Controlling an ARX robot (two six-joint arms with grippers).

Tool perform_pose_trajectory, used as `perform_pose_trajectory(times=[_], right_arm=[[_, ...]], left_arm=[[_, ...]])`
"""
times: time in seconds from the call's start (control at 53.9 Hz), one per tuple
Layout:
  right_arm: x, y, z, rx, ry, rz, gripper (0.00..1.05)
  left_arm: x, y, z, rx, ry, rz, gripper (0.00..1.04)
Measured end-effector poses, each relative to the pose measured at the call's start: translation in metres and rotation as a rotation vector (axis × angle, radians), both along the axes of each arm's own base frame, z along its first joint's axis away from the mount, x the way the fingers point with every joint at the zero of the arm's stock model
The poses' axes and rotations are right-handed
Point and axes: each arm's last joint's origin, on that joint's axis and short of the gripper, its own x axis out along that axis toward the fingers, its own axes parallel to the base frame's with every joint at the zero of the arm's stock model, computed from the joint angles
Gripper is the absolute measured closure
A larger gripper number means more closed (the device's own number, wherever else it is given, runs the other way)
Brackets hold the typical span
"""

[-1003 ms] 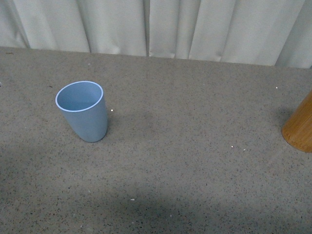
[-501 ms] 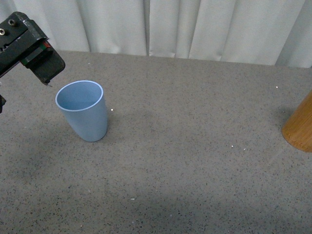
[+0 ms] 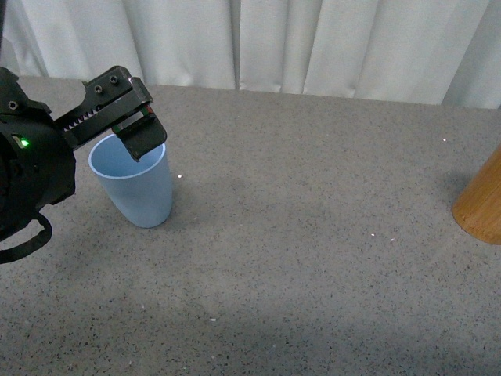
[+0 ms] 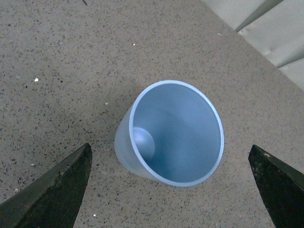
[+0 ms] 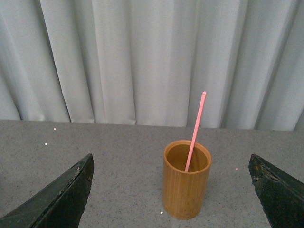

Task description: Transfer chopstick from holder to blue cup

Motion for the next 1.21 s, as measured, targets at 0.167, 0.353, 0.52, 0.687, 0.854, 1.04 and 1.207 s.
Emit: perform_pose_trajectory(times=[0.167,0.353,0.52,0.687,0.854,1.04,1.207], right_arm=[[0.000,0.000,0.000,0.000,0.000,0.000,0.10],[0.000,0.000,0.000,0.000,0.000,0.000,0.10],[0.000,0.000,0.000,0.000,0.000,0.000,0.10],[0.000,0.000,0.000,0.000,0.000,0.000,0.10],[0.000,0.000,0.000,0.000,0.000,0.000,0.10],[0.000,0.000,0.000,0.000,0.000,0.000,0.10],[0.000,0.000,0.000,0.000,0.000,0.000,0.10]], left_arm=[[0.002,0.000,-0.007,0.016,0.037,0.006,0.07],[0.003,0.003,-0.011,0.028,0.057,0.025,0.07],[0.004,0.005,-0.015,0.033,0.073,0.035,0.07],[0.004,0.005,-0.019,0.035,0.088,0.039,0.07],[0.004,0.006,-0.022,0.029,0.101,0.048,0.07],[0.004,0.007,-0.024,0.011,0.115,0.063,0.07],[0.004,0.007,-0.024,0.011,0.119,0.064,0.07]])
